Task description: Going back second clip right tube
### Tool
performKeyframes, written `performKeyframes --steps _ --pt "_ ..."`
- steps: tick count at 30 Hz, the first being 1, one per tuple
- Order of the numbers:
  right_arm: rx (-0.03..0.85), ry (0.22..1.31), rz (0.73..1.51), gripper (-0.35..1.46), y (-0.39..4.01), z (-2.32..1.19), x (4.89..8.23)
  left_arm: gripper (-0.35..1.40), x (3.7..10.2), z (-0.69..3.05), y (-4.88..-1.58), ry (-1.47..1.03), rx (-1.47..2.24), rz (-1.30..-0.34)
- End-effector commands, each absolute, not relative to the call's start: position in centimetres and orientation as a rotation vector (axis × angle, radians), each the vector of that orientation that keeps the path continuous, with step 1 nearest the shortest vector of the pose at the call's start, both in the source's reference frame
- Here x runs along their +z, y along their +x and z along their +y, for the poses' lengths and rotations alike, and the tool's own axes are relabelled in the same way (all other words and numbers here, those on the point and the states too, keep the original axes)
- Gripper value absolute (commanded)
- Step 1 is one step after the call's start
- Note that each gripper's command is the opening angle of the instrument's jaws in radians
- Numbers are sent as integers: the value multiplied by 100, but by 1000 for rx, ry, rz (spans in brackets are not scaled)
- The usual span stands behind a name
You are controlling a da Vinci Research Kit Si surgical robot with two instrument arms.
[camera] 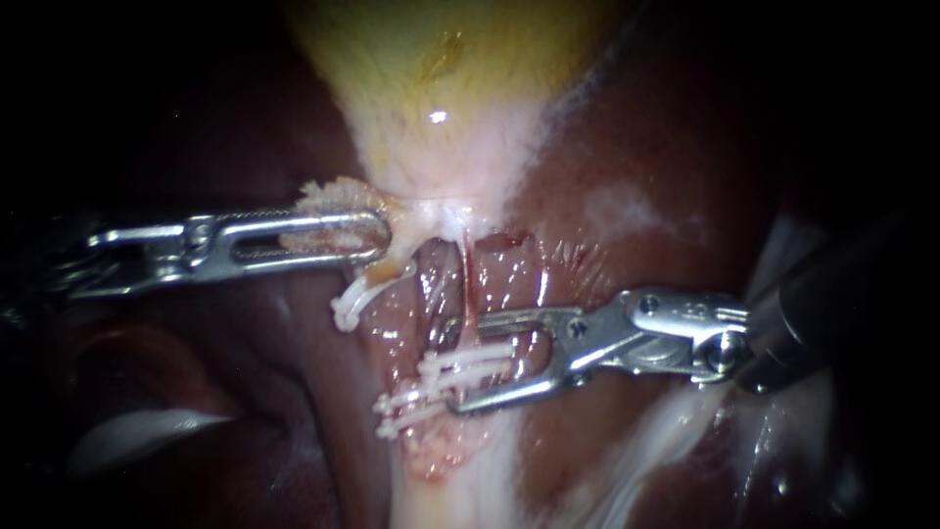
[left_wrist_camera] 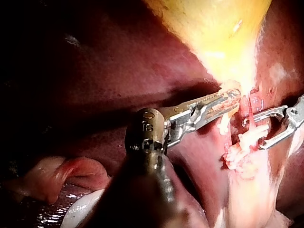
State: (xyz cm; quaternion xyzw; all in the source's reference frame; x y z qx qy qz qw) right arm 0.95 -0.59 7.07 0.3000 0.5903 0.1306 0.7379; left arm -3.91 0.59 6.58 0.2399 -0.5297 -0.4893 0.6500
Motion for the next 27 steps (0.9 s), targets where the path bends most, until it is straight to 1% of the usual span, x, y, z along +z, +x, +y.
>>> performKeyframes --steps 1,8,15,19,23,27 --pt "283 657 1298 50 93 -59 707 -35 658 59 -391 545 -1112 -1203" --pt "253 627 1304 50 66 -53 697 -35 657 58 -391 545 -1112 -1203" --pt "217 552 1306 50 27 -31 680 -35 657 59 -391 545 -1112 -1203" --pt "209 527 1302 50 11 -22 667 -35 657 58 -391 545 -1112 -1203" --pt "201 499 1298 50 -1 -15 656 -35 657 58 -391 545 -1112 -1203" --pt "197 495 1298 50 -10 -10 649 -35 657 59 -392 545 -1112 -1203"
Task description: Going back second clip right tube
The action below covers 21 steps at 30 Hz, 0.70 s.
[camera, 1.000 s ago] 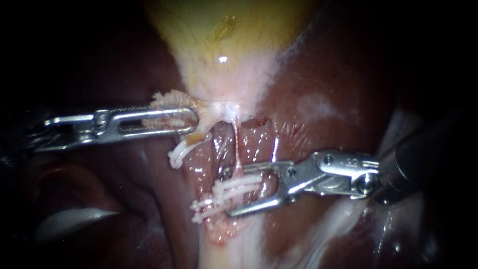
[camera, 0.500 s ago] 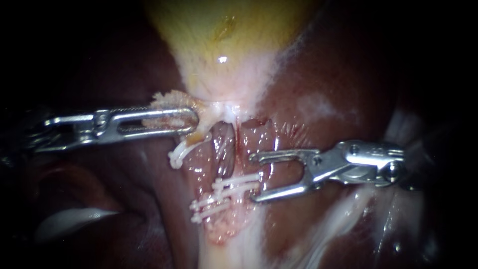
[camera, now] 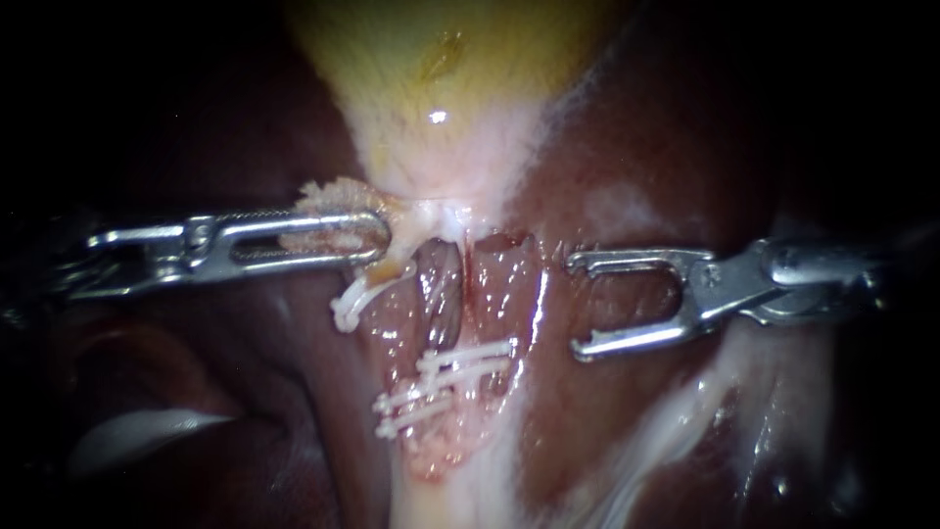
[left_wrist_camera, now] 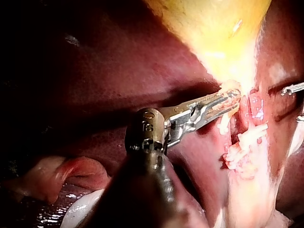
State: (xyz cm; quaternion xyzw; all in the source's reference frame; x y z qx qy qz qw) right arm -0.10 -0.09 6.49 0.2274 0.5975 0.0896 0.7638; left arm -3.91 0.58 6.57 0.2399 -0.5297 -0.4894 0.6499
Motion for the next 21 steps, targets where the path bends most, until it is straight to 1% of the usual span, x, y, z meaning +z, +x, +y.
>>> performKeyframes --steps 1,13,21 --pt "197 496 1298 50 -11 -9 648 -35 657 59 -392 545 -1112 -1203" --pt "195 498 1299 50 -14 -13 645 -35 666 61 -401 541 -1113 -1207" --pt "195 498 1299 50 -14 -13 644 -35 701 57 -419 535 -1113 -1177"
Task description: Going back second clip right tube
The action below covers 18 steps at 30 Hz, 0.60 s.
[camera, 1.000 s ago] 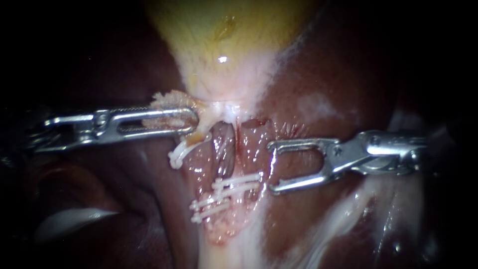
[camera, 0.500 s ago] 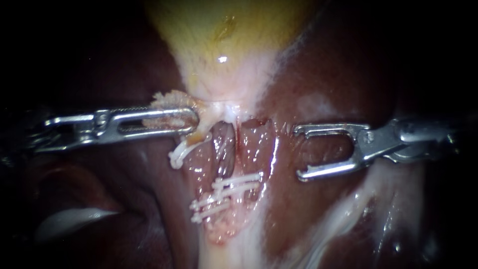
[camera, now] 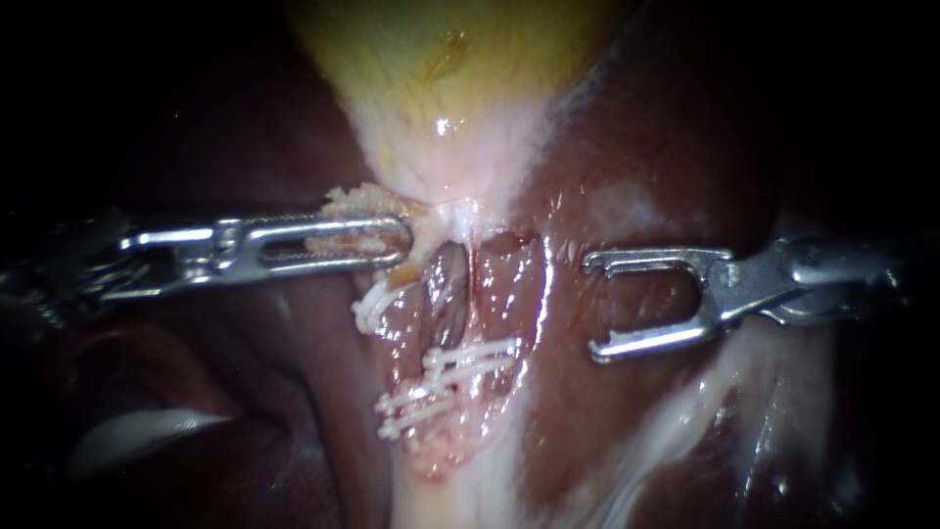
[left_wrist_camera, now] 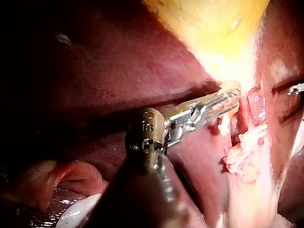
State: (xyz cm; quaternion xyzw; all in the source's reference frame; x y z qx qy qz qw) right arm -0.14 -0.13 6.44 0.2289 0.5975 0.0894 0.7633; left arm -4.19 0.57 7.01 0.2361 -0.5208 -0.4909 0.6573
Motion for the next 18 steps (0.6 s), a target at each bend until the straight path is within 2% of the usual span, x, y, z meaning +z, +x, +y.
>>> performKeyframes --steps 1,18 --pt "195 498 1299 50 -14 -13 644 -35 707 57 -423 536 -1109 -1173" --pt "195 499 1299 50 -14 -14 641 -35 739 62 -435 545 -1113 -1151"
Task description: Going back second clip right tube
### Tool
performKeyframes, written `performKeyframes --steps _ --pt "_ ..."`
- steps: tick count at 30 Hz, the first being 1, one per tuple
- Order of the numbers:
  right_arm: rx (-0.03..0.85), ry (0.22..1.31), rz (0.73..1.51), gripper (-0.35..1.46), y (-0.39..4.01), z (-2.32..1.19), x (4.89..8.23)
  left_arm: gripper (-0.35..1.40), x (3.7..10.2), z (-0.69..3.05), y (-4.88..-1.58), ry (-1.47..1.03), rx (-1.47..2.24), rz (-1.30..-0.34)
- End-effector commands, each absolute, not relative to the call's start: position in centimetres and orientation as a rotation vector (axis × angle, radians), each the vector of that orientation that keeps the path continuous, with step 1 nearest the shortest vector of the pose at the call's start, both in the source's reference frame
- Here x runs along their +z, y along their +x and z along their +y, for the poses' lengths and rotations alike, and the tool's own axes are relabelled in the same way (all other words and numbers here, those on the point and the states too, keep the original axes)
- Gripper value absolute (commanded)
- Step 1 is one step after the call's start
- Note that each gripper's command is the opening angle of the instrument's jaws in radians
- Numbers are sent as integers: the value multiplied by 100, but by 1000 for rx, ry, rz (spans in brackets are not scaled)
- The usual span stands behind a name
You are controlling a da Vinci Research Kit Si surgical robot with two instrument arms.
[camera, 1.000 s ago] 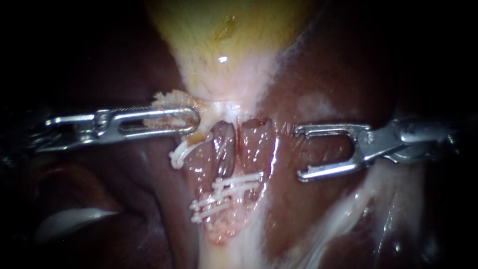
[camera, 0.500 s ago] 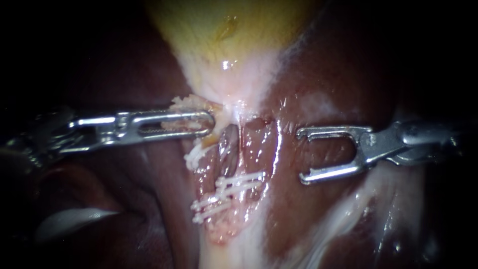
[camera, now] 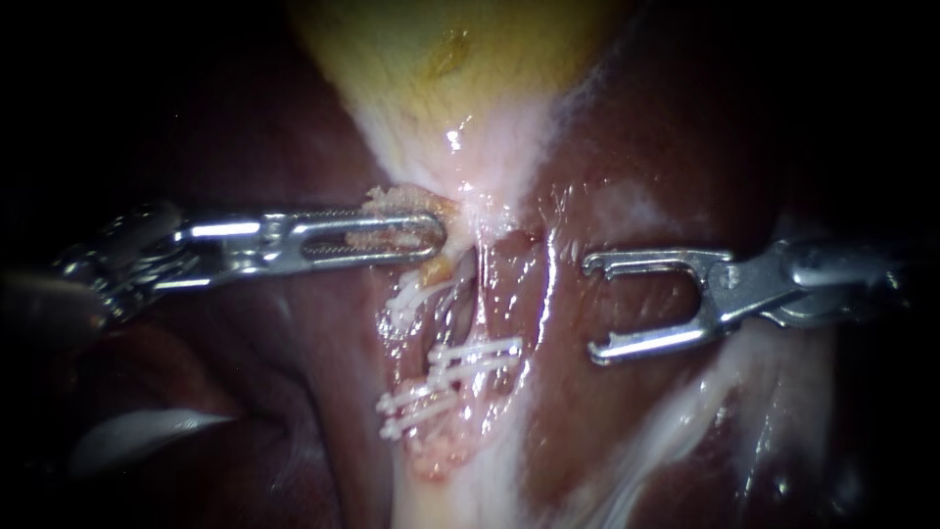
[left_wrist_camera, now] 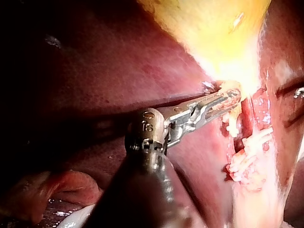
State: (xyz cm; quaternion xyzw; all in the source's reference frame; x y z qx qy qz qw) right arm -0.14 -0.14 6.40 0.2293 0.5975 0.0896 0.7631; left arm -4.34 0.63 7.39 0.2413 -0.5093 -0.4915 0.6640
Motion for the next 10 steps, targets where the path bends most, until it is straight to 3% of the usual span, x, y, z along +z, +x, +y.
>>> performKeyframes --steps 1,10 --pt "195 499 1299 50 -14 -14 640 -35 739 62 -435 545 -1113 -1151" --pt "196 500 1299 50 -14 -14 639 -35 739 62 -435 547 -1111 -1151"
